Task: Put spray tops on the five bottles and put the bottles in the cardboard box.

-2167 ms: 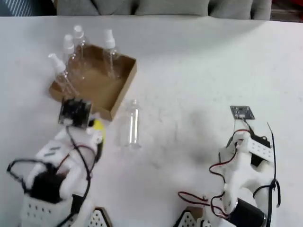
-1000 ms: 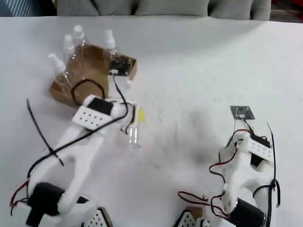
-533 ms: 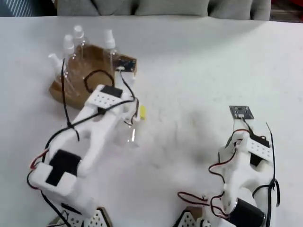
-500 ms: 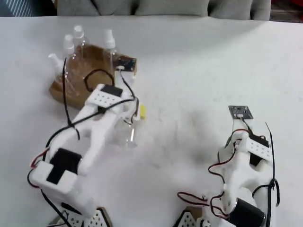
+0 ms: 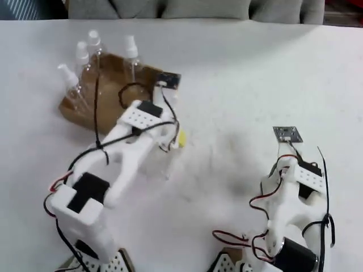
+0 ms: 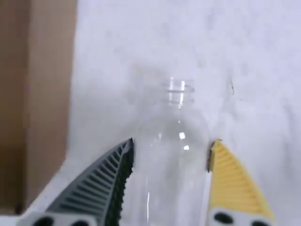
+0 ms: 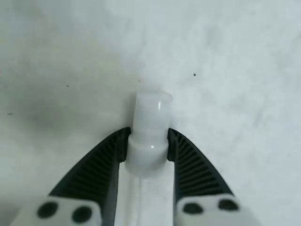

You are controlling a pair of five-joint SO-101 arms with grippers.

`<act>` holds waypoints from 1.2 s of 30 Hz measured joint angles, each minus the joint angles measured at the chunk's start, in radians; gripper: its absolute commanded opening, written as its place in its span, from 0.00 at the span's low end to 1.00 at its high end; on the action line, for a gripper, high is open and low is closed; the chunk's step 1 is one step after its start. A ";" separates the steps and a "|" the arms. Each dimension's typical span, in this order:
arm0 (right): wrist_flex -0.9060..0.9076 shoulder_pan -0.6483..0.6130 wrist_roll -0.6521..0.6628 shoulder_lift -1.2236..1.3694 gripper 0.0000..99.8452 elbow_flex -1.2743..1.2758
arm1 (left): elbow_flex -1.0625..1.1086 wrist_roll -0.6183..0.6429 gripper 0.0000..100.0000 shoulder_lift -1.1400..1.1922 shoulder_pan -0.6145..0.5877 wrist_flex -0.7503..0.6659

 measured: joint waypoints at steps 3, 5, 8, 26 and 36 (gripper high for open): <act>0.000 0.000 0.000 0.000 0.02 0.000 | 0.000 0.000 0.24 0.000 0.040 0.057; 0.000 0.000 0.000 0.000 0.02 0.000 | -0.002 0.000 0.24 0.000 0.063 0.097; 0.000 0.000 0.000 0.000 0.02 0.000 | 0.000 0.000 0.24 -0.006 0.087 0.129; 0.000 0.000 0.000 0.000 0.02 0.000 | 0.316 0.000 0.44 -0.296 0.130 0.060; 0.000 0.000 0.000 0.000 0.02 0.000 | 0.290 -0.066 0.34 -0.298 0.089 0.060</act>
